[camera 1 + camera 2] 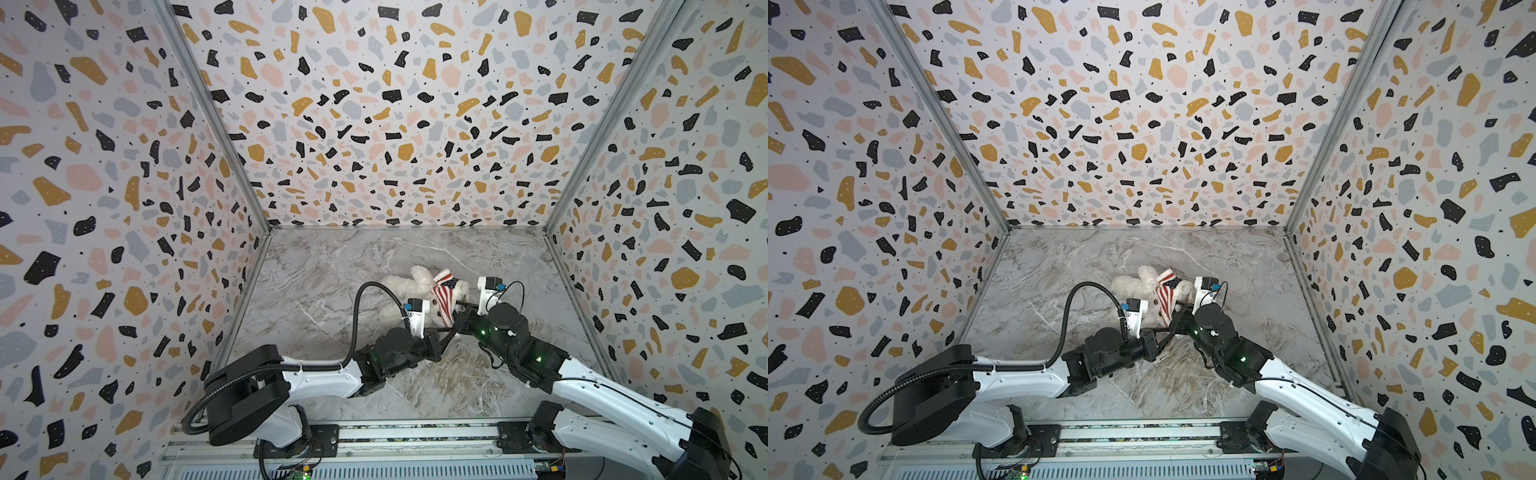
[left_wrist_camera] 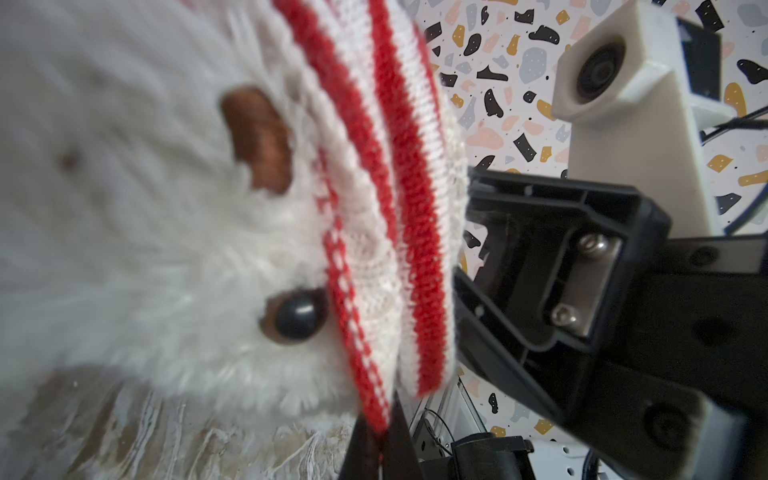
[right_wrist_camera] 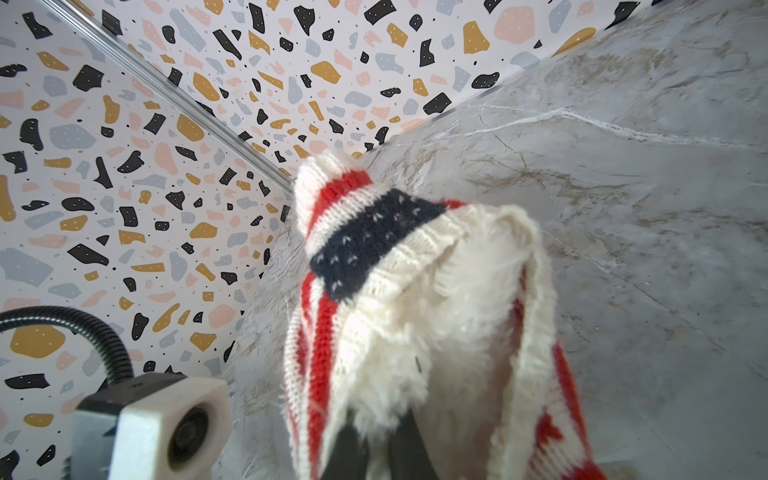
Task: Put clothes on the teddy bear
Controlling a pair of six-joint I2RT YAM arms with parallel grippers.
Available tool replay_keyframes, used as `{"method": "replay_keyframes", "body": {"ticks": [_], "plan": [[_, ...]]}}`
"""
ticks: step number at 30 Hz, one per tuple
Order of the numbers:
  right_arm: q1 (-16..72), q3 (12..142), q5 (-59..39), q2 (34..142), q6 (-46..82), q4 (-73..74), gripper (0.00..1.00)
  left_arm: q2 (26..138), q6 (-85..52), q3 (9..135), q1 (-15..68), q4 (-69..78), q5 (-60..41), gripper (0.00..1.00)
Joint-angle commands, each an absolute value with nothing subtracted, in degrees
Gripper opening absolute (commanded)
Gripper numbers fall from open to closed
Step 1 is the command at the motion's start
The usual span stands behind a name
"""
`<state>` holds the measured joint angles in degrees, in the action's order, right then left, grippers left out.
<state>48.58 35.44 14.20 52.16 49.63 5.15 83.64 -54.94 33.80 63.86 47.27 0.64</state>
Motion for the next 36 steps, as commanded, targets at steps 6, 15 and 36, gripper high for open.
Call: {"method": "replay_keyframes", "body": {"ticks": [6,15,36], "plan": [[49.0,34.8,15.7,49.4,52.4,9.9,0.0,87.8,-56.6,33.9,65.5,51.7,1.3,0.0],[49.0,35.3,14.9,47.3,53.7,8.2,0.0,88.7,-54.8,29.1,65.1,48.6,7.6,0.0],[45.0,48.2,-5.4,56.1,29.6,-3.5,0.0,66.0,-47.6,19.9,56.4,37.4,17.0,0.0]]}}
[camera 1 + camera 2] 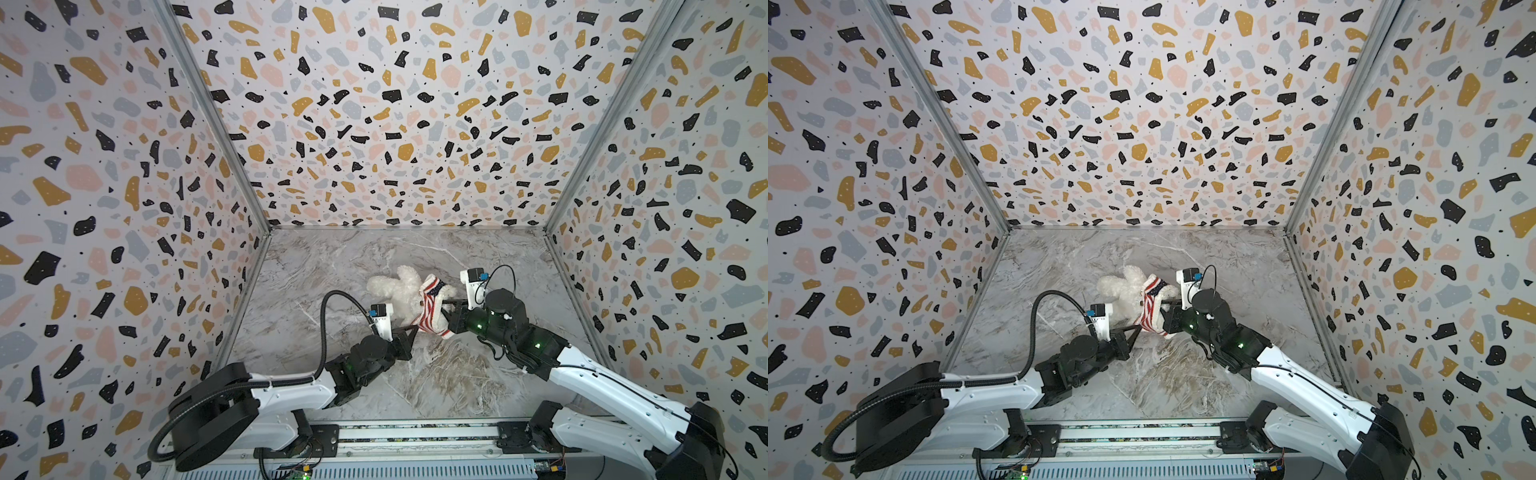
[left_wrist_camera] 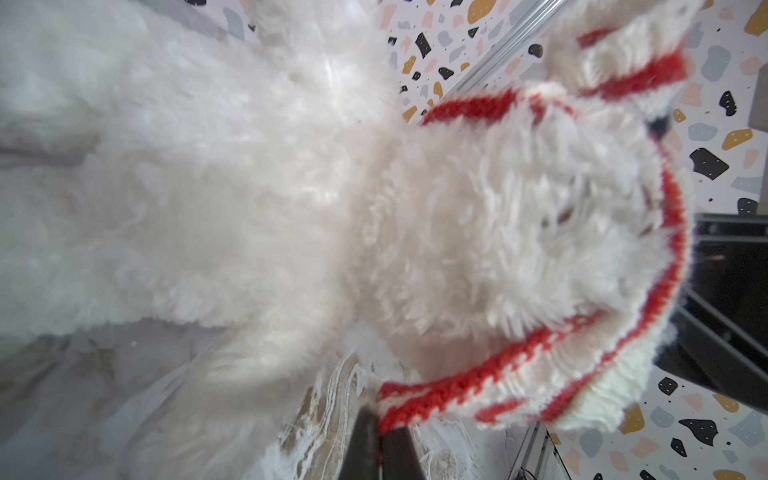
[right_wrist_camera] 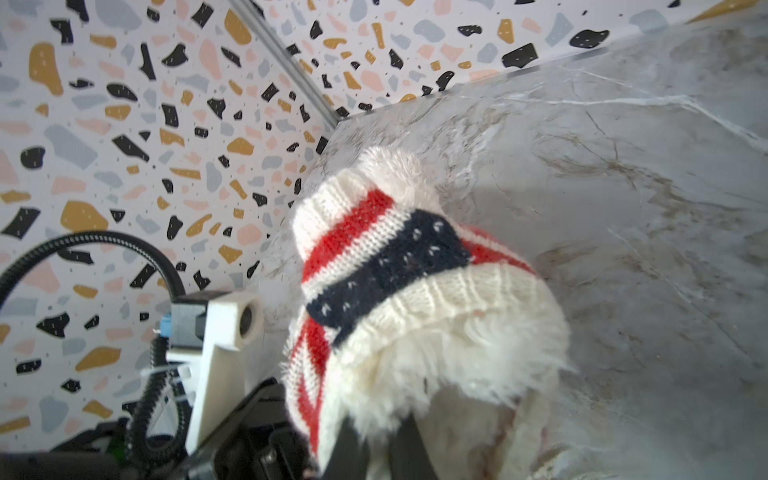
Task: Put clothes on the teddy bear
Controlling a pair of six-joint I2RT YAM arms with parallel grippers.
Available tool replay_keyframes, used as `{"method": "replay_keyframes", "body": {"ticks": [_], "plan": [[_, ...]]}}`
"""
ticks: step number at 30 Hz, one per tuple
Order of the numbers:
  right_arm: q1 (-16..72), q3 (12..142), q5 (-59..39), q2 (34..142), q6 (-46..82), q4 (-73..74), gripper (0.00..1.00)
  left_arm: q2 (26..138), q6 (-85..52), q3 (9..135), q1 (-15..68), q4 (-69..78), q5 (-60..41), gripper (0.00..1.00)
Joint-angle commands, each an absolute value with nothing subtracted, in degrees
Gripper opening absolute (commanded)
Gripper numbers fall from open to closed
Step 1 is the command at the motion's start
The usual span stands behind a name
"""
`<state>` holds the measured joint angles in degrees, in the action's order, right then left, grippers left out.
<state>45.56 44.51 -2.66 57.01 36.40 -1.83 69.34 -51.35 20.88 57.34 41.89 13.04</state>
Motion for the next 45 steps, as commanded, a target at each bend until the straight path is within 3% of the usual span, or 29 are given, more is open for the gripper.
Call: {"method": "replay_keyframes", "body": {"ticks": [1,9,19,27,33,45], "plan": [[44.9,48.8,-5.6,56.6,28.5,-4.5,0.0,64.3,-47.1,19.6,56.5,37.0,17.4,0.0],[44.9,50.4,-6.6,58.1,24.8,-6.8,0.0,54.2,-47.3,16.8,55.9,30.1,26.0,0.0],[44.9,49.0,-10.6,56.0,24.0,-1.3,0.0,56.1,-52.9,15.6,54.5,24.3,30.2,0.0],[45.6,49.8,-9.3,58.7,20.2,-4.0,0.0,57.4,-41.4,18.1,58.0,38.8,17.4,0.0],[45.8,48.3,-8.7,59.0,17.7,-2.6,0.0,52.3,-39.2,16.8,58.2,38.7,17.1,0.0],[48.1,43.6,-4.9,56.7,16.3,5.2,0.0,36.9,-47.6,10.1,58.3,28.8,33.9,0.0]]}}
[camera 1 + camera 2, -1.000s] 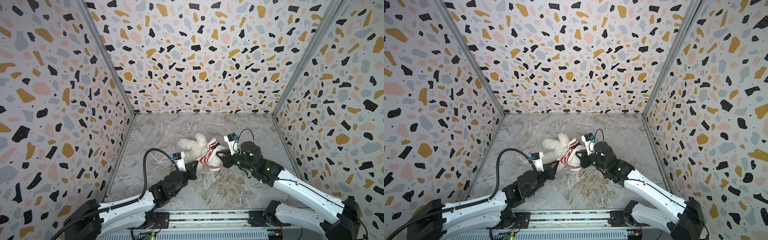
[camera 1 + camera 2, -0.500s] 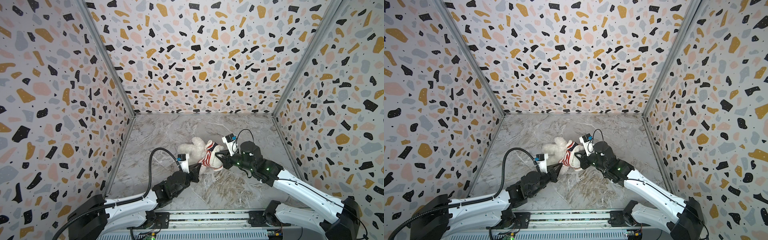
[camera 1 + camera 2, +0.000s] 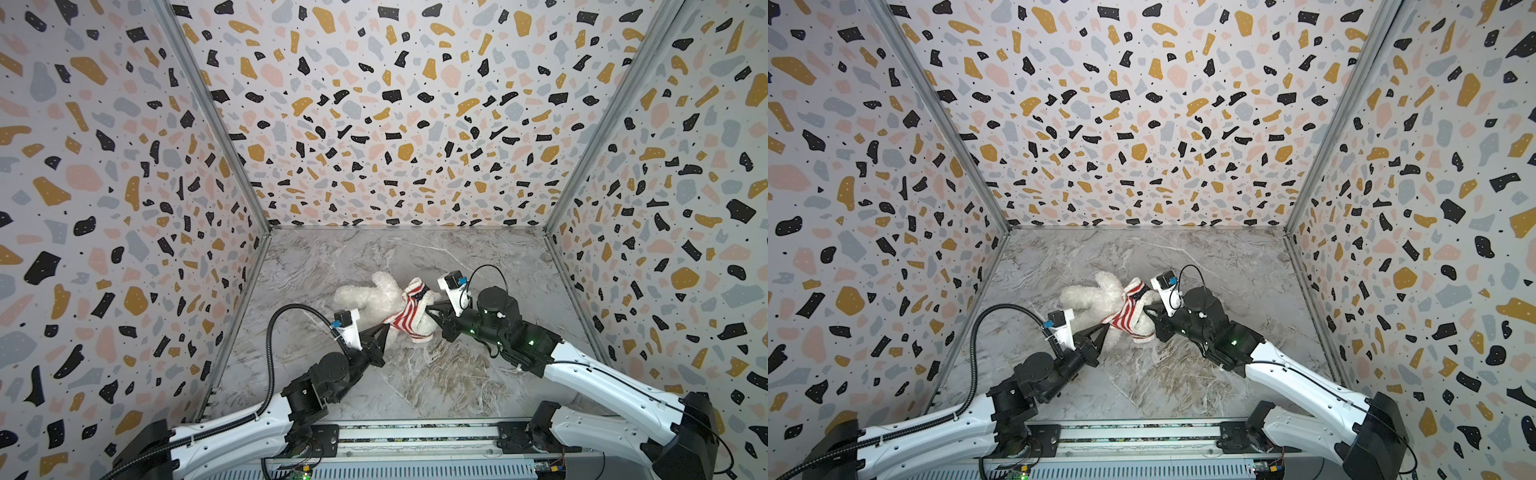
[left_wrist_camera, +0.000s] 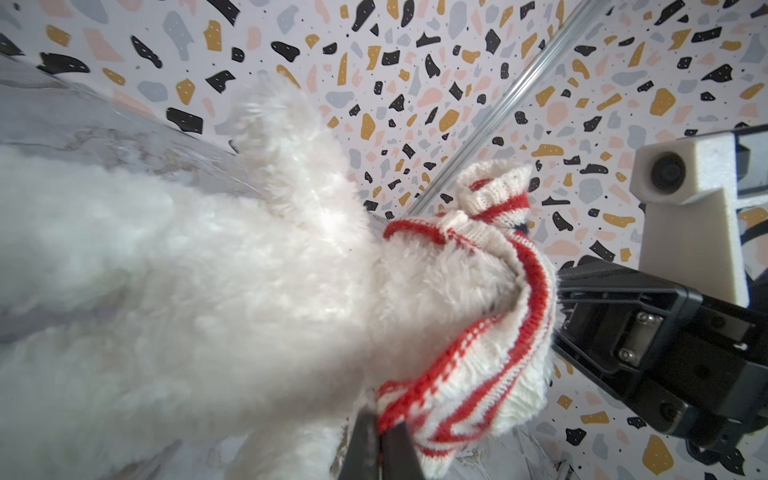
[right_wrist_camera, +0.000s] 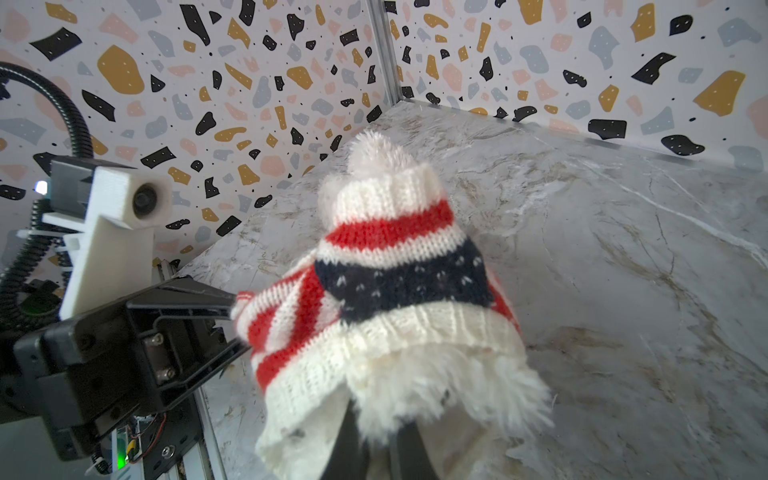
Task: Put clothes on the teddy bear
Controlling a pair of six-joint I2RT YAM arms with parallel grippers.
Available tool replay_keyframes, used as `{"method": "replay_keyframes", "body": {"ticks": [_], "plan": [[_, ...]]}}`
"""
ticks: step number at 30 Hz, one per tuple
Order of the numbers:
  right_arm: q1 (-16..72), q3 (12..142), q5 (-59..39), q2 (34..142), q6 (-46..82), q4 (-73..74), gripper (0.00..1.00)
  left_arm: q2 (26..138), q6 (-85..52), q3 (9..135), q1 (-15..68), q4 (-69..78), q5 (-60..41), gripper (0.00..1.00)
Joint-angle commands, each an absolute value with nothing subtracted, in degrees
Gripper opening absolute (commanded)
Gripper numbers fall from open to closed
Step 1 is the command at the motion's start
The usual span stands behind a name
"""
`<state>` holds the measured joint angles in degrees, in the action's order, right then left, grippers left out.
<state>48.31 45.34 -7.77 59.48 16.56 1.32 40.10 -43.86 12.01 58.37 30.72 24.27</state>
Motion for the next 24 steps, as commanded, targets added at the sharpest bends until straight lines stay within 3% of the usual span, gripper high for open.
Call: {"method": "replay_keyframes", "body": {"ticks": [1,6,13,17,19,24], "plan": [[47.9,42.8,-4.4,56.2,17.5,6.1,0.0,35.8,-49.1,8.8,58.6,28.5,35.7,0.0],[47.9,41.2,-3.1,55.9,20.5,8.0,0.0,36.2,-49.3,6.7,58.8,30.8,33.7,0.0],[49.5,43.4,-5.9,57.4,15.7,7.8,0.0,44.5,-39.9,12.0,58.8,33.8,18.7,0.0],[51.4,44.4,-10.9,58.7,10.6,7.8,0.0,45.8,-38.0,14.6,58.8,35.6,11.2,0.31],[51.4,43.9,-12.4,58.6,7.8,7.8,0.0,44.8,-38.3,16.1,58.8,34.2,10.7,0.42],[51.4,39.9,-12.8,55.4,-0.7,12.9,0.0,41.8,-42.3,22.4,58.4,22.2,12.3,0.55]]}}
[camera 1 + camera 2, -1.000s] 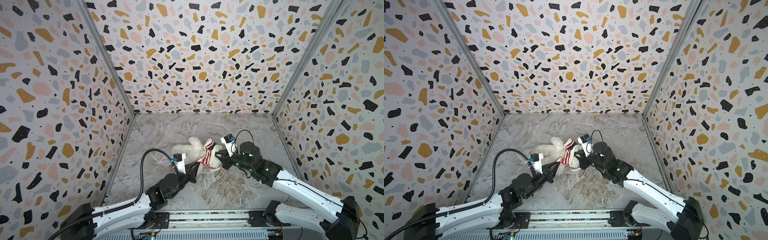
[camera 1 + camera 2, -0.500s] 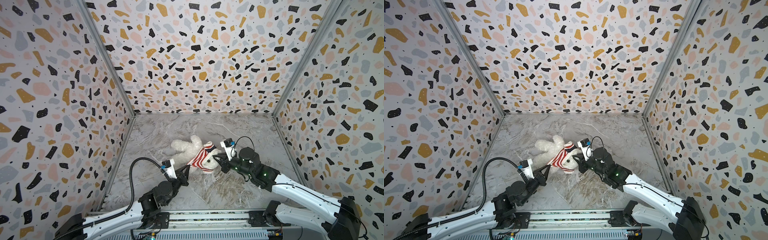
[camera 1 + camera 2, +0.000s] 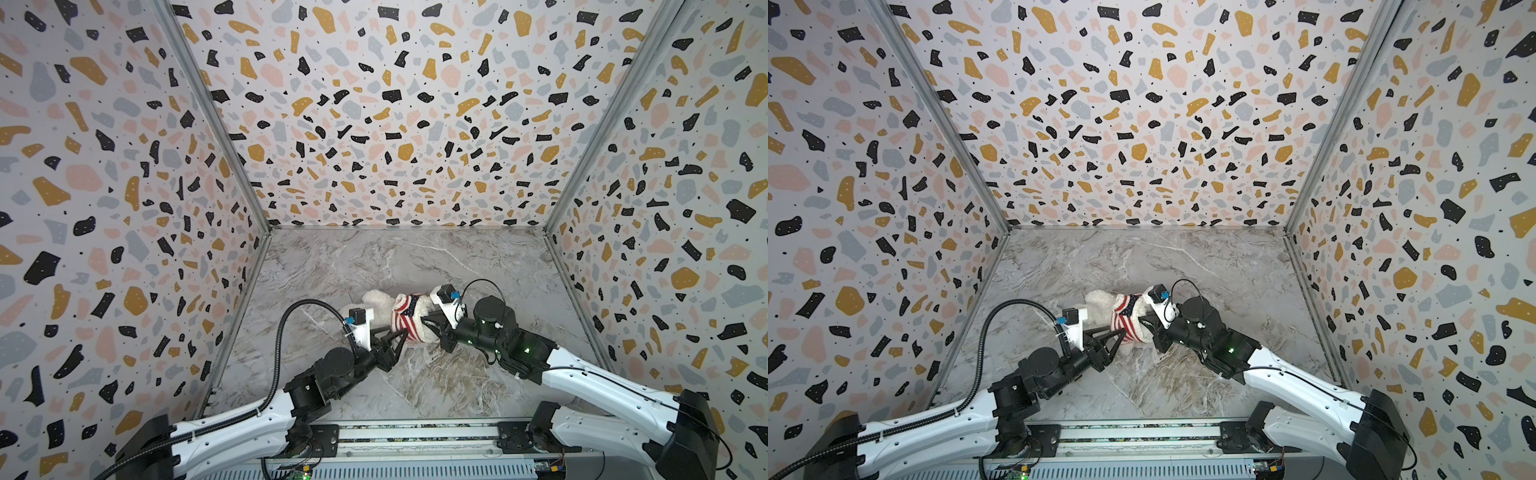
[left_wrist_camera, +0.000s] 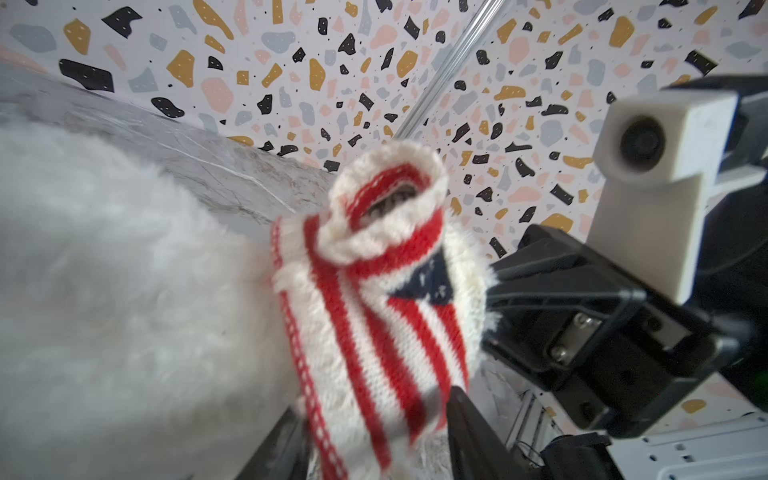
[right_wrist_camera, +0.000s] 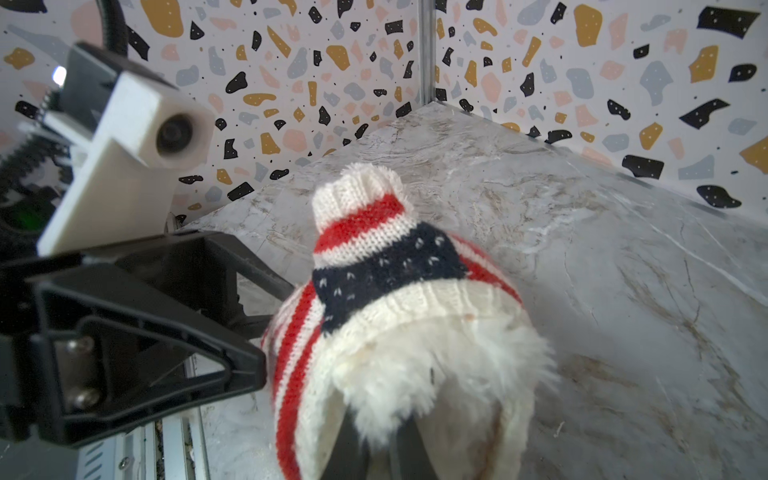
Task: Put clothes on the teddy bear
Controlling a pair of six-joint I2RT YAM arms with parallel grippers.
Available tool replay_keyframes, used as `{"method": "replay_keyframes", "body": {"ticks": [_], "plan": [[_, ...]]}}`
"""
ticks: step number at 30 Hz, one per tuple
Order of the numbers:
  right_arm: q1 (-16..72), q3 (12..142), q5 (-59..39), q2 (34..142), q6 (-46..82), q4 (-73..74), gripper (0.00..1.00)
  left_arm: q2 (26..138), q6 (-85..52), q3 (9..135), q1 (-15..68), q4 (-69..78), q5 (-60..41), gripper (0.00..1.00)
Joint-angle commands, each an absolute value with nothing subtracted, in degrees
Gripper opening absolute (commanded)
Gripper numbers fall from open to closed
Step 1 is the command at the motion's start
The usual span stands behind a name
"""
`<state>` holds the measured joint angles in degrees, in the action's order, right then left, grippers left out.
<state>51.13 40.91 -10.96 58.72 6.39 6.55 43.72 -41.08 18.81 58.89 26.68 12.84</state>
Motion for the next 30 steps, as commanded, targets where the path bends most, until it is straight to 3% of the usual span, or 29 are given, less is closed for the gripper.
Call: {"method": "replay_keyframes", "body": {"ticks": [1,8,20,23,30], "plan": [[51.2,39.2,-13.3,54.7,-2.5,14.1,0.0,41.2,-43.7,22.9,58.0,20.2,12.6,0.55],[47.9,38.0,-21.2,54.6,-8.8,18.0,0.0,35.7,-49.4,22.9,54.9,14.8,12.9,0.43],[46.7,36.9,-23.9,54.6,-11.2,19.5,0.0,40.7,-48.4,24.5,53.3,17.8,9.2,0.28],[46.7,36.9,-23.6,54.8,-12.1,19.1,0.0,41.1,-48.4,24.2,53.3,20.9,7.1,0.29],[46.7,37.1,-24.0,55.0,-13.6,18.2,0.0,41.0,-49.0,24.0,53.3,24.5,4.3,0.47]]}}
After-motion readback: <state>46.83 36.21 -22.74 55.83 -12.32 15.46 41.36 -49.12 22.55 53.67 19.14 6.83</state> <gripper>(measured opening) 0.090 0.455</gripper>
